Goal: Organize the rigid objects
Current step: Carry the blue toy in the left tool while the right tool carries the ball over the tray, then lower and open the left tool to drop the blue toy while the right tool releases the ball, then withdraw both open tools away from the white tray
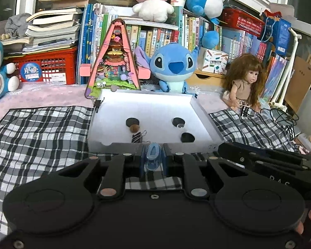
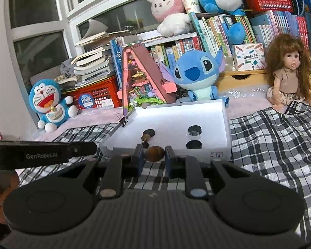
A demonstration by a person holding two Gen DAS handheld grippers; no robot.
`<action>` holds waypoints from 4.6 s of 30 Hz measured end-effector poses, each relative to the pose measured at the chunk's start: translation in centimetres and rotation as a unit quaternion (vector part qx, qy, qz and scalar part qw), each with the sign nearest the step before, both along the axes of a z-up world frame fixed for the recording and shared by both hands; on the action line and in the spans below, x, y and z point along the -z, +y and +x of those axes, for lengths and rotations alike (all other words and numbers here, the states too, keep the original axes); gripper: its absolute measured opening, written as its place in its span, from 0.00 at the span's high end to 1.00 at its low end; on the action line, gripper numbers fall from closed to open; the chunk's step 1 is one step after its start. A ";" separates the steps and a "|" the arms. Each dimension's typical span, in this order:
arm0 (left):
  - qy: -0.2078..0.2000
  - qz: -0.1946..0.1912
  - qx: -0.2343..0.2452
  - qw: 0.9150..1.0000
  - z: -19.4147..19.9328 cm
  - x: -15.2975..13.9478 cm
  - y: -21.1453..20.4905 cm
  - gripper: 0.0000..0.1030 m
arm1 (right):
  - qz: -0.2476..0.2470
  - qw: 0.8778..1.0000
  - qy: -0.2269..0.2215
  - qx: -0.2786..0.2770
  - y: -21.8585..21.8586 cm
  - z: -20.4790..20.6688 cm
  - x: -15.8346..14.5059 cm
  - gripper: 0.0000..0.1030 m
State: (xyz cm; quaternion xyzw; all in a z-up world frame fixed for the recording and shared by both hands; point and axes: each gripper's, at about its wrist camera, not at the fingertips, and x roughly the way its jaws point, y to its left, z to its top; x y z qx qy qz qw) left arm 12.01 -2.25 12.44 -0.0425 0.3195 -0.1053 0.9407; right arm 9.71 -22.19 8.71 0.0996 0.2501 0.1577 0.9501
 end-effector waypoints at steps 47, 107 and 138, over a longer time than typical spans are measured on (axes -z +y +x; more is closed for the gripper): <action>0.099 -0.013 -0.040 0.994 21.3 5.6 -1.0 0.85 | 0.000 0.989 0.142 0.037 -1.1 20.4 1.9 0.74; 0.093 0.037 -0.043 0.994 24.2 8.4 -1.6 0.65 | -0.029 0.982 0.178 0.050 -0.4 25.7 6.5 0.46; 0.005 0.041 0.002 0.999 9.4 4.5 -0.7 0.53 | -0.072 0.995 0.063 -0.022 0.5 11.9 2.6 0.29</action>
